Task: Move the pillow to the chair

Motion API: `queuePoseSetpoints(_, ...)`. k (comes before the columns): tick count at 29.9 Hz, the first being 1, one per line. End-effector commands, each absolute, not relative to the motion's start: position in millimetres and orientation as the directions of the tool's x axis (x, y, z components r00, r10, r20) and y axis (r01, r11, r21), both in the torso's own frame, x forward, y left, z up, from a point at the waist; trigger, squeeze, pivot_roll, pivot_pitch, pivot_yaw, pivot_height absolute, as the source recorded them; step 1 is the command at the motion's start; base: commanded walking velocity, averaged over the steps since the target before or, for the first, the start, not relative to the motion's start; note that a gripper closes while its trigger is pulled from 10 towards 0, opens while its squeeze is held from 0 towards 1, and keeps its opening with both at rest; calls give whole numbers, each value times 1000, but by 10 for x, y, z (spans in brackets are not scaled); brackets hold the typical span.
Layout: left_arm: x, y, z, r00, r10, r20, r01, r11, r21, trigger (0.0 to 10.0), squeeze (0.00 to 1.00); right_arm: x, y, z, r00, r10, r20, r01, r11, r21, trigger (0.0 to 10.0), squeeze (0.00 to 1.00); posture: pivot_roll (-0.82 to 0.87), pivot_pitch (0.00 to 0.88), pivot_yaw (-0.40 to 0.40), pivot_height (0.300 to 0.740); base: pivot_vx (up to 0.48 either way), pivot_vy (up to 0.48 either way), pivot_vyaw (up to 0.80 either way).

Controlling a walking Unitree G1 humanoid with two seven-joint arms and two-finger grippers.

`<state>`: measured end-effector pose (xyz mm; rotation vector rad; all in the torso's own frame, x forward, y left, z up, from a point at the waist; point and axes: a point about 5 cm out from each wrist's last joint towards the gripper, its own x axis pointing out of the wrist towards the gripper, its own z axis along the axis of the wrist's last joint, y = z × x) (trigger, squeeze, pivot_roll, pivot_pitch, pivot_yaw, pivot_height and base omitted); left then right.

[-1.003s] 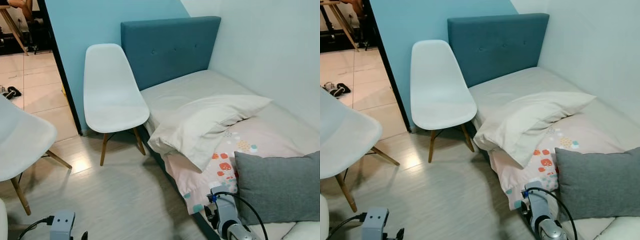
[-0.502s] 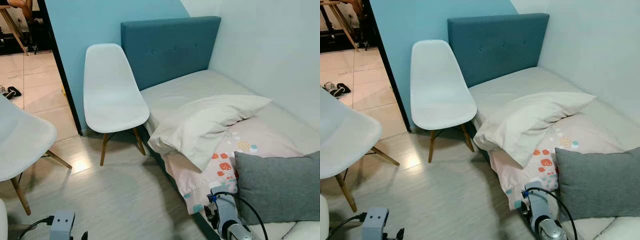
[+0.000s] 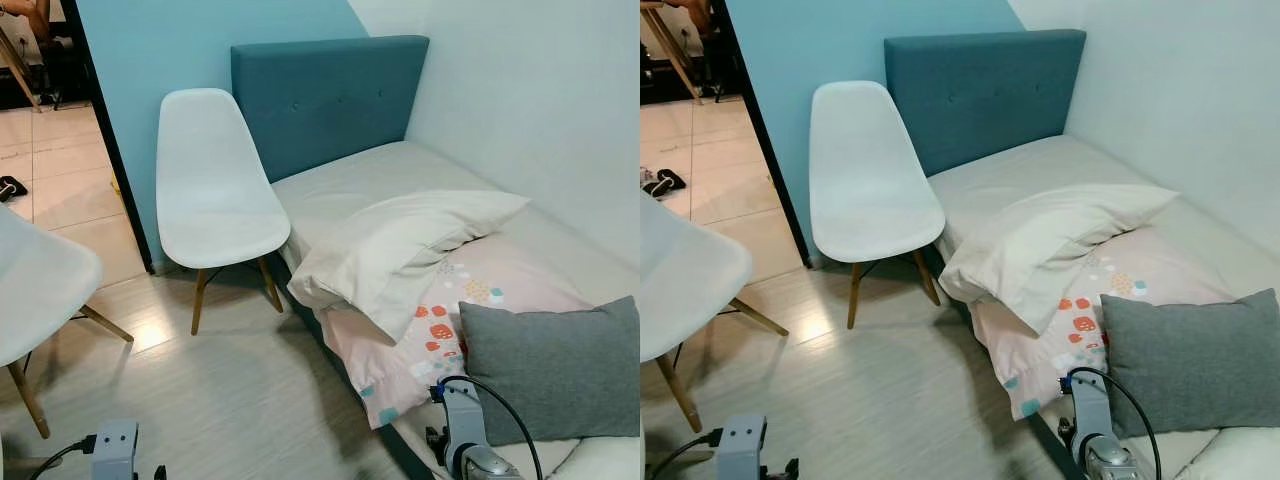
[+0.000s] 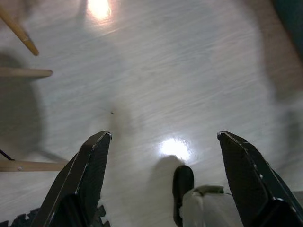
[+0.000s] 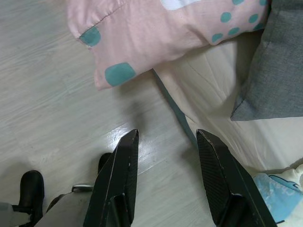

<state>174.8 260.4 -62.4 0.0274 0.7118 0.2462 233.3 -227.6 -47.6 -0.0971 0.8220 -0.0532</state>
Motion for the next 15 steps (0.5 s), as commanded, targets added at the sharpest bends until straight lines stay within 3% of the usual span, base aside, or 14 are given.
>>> queuePoseSetpoints(1,1744,2661,-606,728,258,-635,-240,964,116,10000,0,2308,-2295,-492,665,-90,-742,20,994,-103,10000,0,7,0,-83,740,0,0,0)
queuePoseSetpoints(7,2005,2744,-386,809,296,-507,-265,955,135,10000,0,2384,-2282,-437,699,-58,-713,35,998,-47,10000,0,17,0,-90,740,0,0,0)
queuePoseSetpoints(11,2265,2734,-138,889,284,-359,-261,959,112,10000,0,2557,-2232,-297,776,15,-631,19,999,47,10000,0,18,0,-92,740,0,0,0)
queuePoseSetpoints(15,2397,2710,25,926,270,-263,-249,962,110,10000,0,2689,-2231,-171,822,40,-568,-12,999,53,10000,0,16,0,-96,740,0,0,0)
